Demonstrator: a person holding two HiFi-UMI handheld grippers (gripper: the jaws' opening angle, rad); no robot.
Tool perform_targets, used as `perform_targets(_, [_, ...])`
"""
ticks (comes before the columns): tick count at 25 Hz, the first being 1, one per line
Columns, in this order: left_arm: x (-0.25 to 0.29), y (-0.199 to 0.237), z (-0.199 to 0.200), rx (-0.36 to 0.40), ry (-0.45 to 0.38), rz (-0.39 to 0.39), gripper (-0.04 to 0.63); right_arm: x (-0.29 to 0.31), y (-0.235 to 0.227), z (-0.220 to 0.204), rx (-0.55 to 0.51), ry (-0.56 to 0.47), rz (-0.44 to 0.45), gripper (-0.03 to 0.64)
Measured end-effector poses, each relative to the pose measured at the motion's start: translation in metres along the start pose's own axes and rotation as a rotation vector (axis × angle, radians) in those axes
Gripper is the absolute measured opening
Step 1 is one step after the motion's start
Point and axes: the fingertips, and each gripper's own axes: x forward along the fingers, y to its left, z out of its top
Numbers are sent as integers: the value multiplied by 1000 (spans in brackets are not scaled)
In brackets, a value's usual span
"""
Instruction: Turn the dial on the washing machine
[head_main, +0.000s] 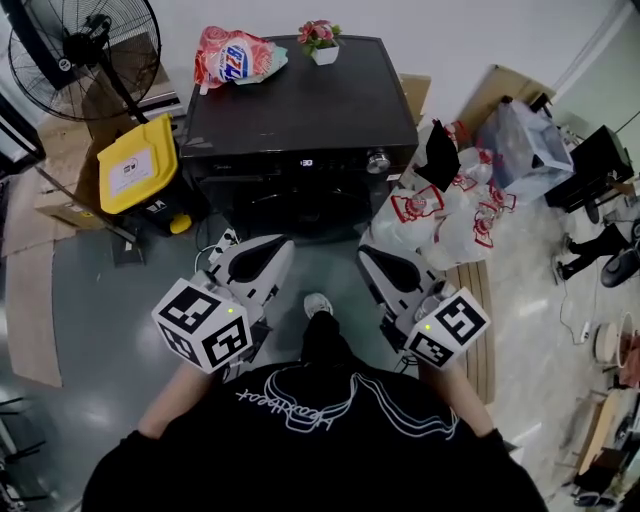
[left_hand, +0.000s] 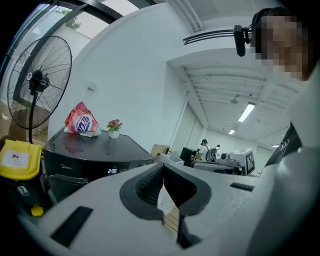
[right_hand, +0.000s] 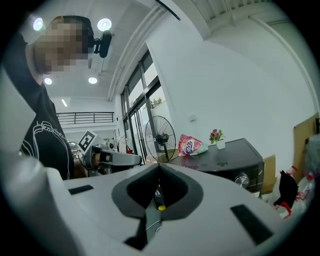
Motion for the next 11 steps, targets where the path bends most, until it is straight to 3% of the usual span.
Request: perform_targets(11, [16, -3, -8, -27, 15, -17, 6, -12, -13, -8, 9, 8, -40, 5])
